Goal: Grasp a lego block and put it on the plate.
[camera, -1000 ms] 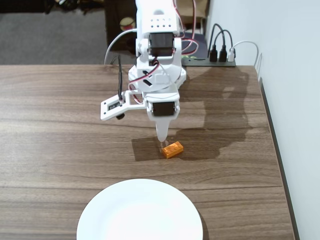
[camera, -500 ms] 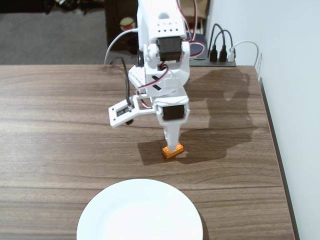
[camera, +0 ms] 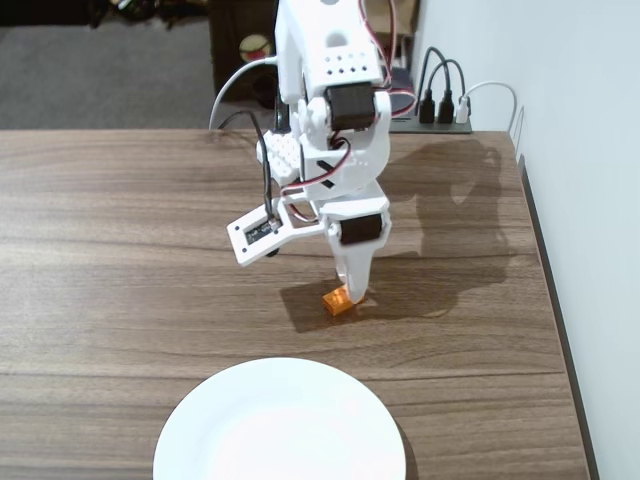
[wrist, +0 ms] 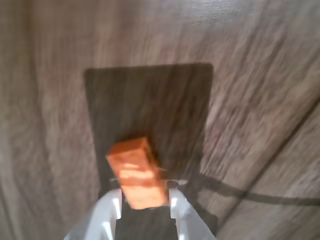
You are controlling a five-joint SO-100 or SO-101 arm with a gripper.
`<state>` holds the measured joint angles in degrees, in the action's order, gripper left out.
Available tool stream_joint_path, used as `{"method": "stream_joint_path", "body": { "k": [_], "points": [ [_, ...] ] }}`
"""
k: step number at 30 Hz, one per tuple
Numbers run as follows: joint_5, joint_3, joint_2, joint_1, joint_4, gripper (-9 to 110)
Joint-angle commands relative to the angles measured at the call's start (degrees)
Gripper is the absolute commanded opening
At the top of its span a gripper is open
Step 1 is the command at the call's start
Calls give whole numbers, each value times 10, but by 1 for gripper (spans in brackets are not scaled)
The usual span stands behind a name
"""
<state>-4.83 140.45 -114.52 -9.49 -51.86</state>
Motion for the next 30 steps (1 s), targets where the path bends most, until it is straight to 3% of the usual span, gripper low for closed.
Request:
{"method": "stream_joint_path", "body": {
  "k": [1, 30],
  "points": [
    [-9, 3, 3, 10, 7, 12],
    [-16, 4, 11, 28, 20, 10]
  ]
}}
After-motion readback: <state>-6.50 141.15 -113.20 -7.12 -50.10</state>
